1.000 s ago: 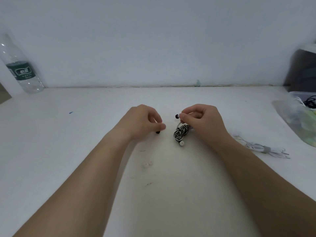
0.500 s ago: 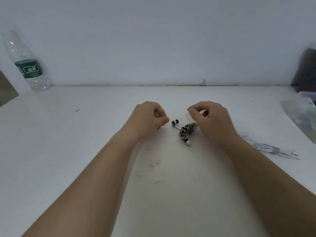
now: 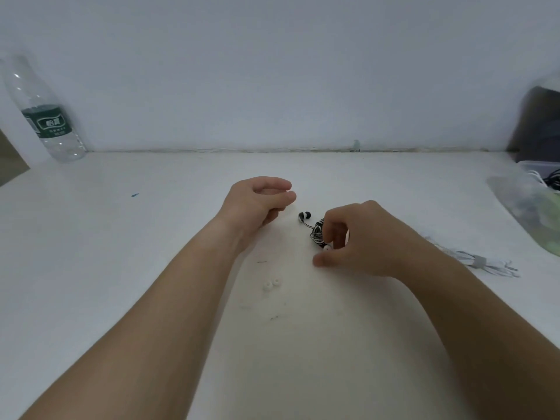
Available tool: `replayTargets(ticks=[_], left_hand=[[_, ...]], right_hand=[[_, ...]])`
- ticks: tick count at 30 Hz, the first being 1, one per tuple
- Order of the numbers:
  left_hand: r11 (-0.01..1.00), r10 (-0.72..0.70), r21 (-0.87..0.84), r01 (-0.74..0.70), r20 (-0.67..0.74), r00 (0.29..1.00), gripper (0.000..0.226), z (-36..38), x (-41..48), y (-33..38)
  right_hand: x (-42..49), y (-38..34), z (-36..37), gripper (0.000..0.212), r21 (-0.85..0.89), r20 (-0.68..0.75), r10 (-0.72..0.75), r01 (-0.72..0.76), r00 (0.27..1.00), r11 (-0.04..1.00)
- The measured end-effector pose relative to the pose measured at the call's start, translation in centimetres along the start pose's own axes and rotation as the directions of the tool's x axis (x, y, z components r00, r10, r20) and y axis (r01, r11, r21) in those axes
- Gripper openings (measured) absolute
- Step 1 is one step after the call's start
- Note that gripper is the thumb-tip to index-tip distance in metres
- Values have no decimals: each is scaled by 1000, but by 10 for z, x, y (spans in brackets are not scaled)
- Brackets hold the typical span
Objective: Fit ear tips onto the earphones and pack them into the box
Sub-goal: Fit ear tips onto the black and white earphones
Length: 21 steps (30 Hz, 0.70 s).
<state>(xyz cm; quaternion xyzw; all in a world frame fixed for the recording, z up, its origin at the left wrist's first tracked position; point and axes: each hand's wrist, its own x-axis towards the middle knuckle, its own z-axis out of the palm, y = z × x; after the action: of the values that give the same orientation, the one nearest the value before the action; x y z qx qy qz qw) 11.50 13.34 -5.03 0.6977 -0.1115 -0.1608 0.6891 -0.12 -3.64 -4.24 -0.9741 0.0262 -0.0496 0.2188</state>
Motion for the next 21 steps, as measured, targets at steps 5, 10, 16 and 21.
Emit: replayTargets(ticks=[5, 10, 16, 21], left_hand=[[998, -37, -50, 37, 13, 999, 5, 0, 2, 0], [991, -66, -113, 74, 71, 995, 8, 1, 0, 2], [979, -85, -177, 103, 107, 991, 16, 2, -1, 2], [959, -120, -237, 156, 159, 980, 14, 4, -1, 4]], right_hand=[[2, 4, 3, 6, -3, -89, -42, 42, 995, 999], [5, 15, 0, 13, 31, -210, -78, 87, 975, 996], [11, 21, 6, 24, 169, -291, -89, 143, 952, 975], [11, 23, 6, 25, 205, -327, -89, 163, 941, 965]])
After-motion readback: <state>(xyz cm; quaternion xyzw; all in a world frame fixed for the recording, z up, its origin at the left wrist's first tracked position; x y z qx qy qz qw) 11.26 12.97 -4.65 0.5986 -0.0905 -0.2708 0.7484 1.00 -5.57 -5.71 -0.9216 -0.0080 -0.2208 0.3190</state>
